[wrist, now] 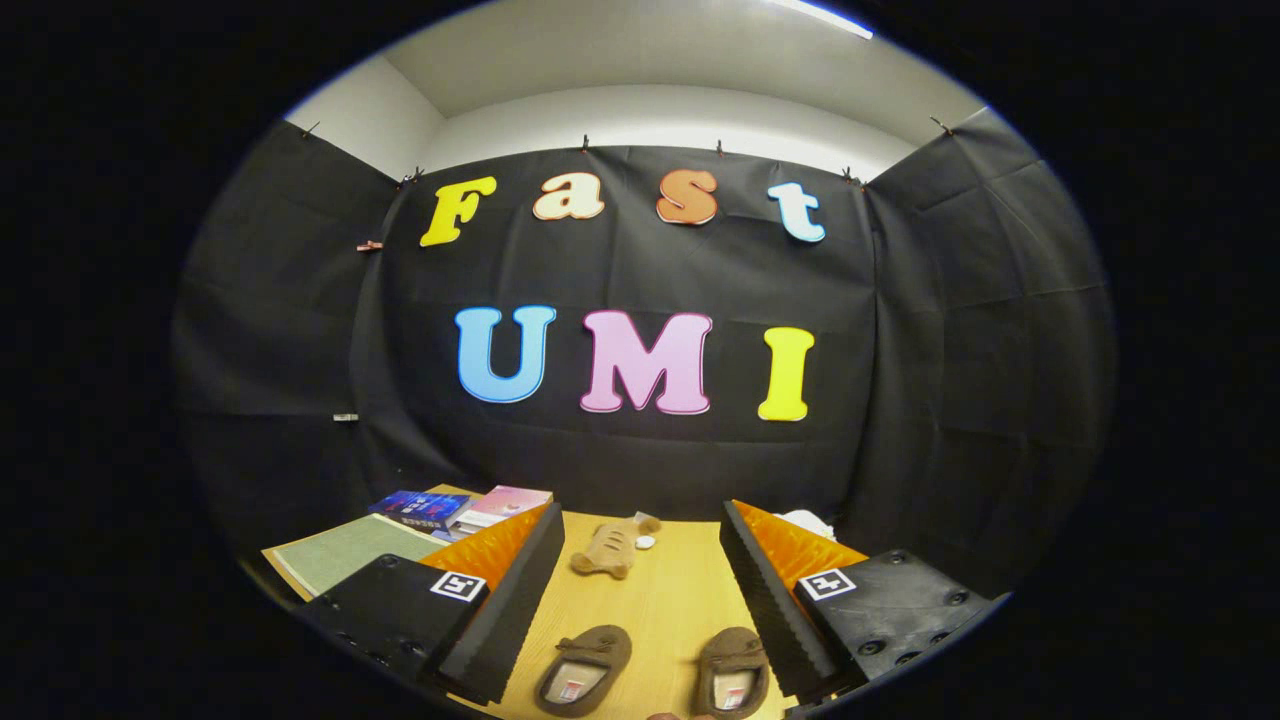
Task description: Open the storage box then place both shoes into the box .Put the left shoe in first, then the right shoe, with the right side of both shoes facing outward in a uniform manner.
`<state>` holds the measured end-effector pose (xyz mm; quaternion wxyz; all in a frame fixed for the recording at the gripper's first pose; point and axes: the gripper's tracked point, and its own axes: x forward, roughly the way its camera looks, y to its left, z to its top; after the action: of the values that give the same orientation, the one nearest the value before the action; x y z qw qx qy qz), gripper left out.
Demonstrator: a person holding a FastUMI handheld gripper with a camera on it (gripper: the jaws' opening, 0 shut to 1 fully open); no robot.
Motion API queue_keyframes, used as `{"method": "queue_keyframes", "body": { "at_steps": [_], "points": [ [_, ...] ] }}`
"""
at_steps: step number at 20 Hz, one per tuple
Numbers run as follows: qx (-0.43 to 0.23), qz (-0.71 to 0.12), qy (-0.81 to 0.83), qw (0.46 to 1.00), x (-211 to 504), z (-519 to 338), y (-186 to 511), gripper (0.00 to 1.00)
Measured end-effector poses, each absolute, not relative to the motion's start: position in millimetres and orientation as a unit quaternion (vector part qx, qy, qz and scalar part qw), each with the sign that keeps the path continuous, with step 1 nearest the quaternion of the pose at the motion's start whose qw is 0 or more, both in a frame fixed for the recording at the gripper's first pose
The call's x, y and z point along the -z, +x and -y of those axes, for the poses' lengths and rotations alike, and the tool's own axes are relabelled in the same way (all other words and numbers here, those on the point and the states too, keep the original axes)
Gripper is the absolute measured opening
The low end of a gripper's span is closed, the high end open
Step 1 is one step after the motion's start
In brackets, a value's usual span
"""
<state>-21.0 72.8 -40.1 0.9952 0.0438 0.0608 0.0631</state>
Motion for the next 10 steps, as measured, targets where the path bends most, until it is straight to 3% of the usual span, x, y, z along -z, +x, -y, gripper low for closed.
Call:
{"method": "queue_keyframes", "body": {
  "at_steps": [10],
  "points": [
    [-0.198,-0.215,0.142,0.946,124,-197,-38,0.99]
  ]
}}
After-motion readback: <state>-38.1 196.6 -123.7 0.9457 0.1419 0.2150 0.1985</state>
